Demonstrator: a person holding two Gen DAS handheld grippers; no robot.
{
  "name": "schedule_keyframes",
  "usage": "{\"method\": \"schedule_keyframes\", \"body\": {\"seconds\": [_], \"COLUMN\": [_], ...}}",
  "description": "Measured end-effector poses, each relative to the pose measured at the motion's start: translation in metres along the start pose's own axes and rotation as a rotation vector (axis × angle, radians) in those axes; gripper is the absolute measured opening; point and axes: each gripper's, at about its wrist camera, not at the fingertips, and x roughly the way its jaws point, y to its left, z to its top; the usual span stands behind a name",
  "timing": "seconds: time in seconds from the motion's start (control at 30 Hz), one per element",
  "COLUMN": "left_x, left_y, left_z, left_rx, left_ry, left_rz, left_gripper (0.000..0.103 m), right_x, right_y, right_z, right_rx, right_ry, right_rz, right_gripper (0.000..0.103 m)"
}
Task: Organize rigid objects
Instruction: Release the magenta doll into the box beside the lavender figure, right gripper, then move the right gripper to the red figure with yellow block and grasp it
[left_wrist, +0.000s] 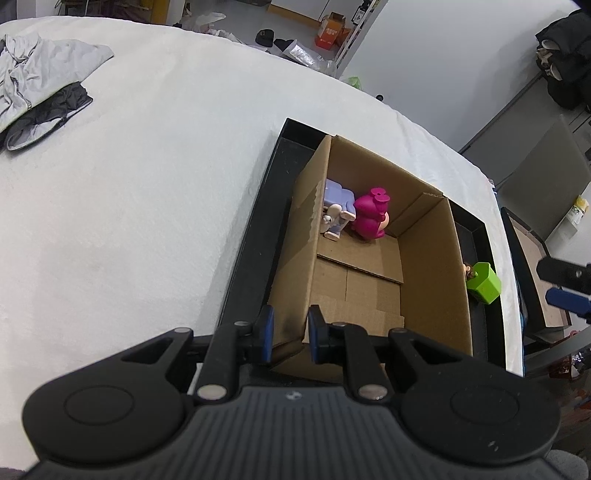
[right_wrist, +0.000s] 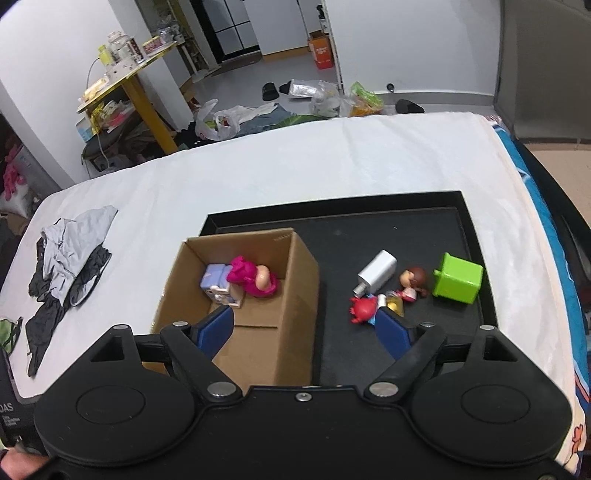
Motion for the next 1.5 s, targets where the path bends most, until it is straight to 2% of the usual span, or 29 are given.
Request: {"method": "schedule_keyframes", "body": {"seconds": [0.93,1.4,1.5], "left_x": [0.001,0.004,0.006], "left_y": [-0.005,-0.005,-0.007], "left_z": [-0.001,-0.001,-0.001], "left_rx": [0.022,0.025,0.027], "left_ry": [0.006,0.01,0.013], "left_rz": [0.02,0.027,0.032], "left_gripper": [0.016,0.016,0.016], "right_x": [0.005,0.047,0.053], "right_y": [-0.072,-0.102,-0.102], "right_z": [-0.047,-0.067,-0.069], "right_rx": [0.15,0.283,0.279], "right_ry": [0.018,0.019,0.021], "right_rz": [0.05,0.101,0.095], "right_gripper": [0.085,0.085,0.085]}}
